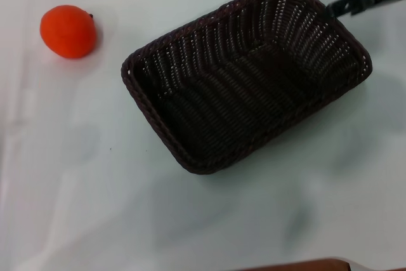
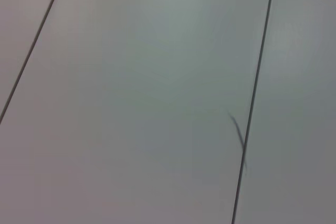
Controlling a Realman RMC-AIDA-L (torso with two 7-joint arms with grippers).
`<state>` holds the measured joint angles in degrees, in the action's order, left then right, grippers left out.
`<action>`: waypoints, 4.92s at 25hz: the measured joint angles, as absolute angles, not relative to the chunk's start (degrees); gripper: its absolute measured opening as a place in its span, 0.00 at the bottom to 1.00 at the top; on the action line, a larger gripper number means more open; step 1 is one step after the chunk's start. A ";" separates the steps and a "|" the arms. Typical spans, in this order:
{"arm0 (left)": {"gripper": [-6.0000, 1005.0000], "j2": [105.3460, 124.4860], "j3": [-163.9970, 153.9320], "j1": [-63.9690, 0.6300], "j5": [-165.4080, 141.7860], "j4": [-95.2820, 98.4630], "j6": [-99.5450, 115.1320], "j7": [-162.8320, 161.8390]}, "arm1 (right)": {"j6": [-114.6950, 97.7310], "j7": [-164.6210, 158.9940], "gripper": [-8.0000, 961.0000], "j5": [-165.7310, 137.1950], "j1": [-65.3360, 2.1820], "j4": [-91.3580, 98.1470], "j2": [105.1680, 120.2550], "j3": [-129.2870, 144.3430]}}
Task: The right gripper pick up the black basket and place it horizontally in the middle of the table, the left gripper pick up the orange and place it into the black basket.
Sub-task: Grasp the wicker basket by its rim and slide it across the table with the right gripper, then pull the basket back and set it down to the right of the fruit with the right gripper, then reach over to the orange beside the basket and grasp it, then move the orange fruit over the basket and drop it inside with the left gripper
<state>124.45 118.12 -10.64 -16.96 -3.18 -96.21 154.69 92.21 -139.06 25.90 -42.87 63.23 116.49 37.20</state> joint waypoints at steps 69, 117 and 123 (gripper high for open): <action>0.90 123.68 110.36 -16.83 -17.56 -6.44 -79.41 149.05 | 83.87 -154.85 0.42 47.68 -24.94 64.30 119.59 40.00; 0.30 123.38 98.42 -16.86 -17.54 -26.84 -50.88 138.56 | 92.04 -121.12 0.72 74.13 -19.14 56.82 117.87 17.83; 0.25 123.62 91.87 -9.98 -19.67 -36.81 -65.83 138.07 | 92.02 -120.69 0.72 74.58 -20.73 56.61 116.85 17.99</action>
